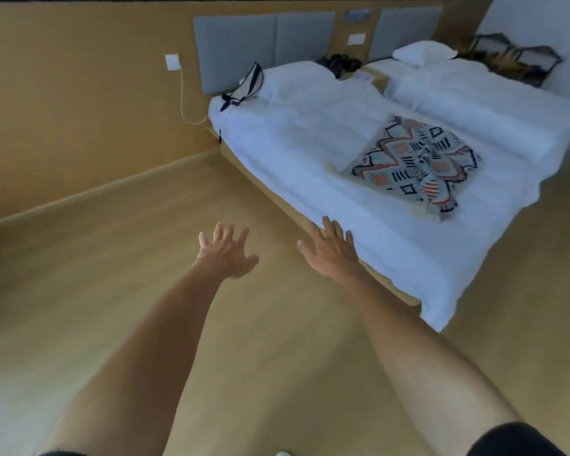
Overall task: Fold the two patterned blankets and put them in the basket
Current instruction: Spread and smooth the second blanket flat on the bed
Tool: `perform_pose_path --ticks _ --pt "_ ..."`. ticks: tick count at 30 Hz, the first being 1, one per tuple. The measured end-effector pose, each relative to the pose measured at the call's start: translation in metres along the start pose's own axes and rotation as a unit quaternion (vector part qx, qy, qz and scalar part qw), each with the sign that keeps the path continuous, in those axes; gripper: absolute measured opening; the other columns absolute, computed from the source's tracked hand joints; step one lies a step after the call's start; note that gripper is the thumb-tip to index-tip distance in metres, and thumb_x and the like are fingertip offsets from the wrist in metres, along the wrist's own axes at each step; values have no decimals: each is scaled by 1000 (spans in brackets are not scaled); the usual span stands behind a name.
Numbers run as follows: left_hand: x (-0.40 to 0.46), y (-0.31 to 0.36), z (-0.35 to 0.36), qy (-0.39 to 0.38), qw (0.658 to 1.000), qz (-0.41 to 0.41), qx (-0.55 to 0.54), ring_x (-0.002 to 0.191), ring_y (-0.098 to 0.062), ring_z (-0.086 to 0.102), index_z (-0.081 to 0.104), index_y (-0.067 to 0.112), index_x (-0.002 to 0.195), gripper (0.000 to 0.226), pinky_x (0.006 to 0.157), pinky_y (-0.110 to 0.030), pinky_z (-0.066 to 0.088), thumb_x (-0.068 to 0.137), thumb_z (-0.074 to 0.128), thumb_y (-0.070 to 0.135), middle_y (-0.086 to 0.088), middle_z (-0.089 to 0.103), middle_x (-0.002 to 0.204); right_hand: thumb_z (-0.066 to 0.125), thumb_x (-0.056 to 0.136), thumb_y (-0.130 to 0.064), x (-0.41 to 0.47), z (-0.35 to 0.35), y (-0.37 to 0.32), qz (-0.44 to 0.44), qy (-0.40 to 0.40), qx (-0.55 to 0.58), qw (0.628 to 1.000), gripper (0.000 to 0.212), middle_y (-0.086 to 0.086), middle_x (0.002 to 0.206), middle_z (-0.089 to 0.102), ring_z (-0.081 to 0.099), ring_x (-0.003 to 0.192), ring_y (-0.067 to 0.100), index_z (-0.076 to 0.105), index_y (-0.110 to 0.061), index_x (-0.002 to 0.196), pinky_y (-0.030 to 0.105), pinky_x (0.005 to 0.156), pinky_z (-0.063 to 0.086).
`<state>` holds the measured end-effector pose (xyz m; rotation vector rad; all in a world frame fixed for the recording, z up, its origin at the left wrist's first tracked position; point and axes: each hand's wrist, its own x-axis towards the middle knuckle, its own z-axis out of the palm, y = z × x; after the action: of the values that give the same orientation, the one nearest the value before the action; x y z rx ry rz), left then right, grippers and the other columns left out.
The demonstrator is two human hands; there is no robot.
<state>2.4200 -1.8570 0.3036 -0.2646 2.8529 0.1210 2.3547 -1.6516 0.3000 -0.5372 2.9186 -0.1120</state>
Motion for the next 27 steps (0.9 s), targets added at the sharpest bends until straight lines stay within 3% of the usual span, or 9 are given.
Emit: perform_pose_path --ticks 11,21,27 --pt "173 179 -31 -14 987 145 71 146 -25 1 7 26 152 74 114 -54 11 92 35 60 -4 6 159 25 98 -52 73 -22 188 152 16 38 988 61 8 159 -1 0 145 28 14 -21 150 50 116 4" --pt "313 363 -70 -20 947 310 85 147 -30 -5 2 23 153 72 116 -55 6 96 30 57 -7 -3 161 23 98 -51 128 -71 350 286 37 50 956 63 9 159 -2 -1 145 28 12 -19 151 50 116 4" --pt "360 466 -70 -29 927 359 105 147 -30 -6 1 23 154 73 116 -56 5 96 29 57 -7 -4 161 25 98 -52 153 -78 443 324 49 66 942 63 10 159 -2 -2 146 28 12 -20 151 51 116 5"
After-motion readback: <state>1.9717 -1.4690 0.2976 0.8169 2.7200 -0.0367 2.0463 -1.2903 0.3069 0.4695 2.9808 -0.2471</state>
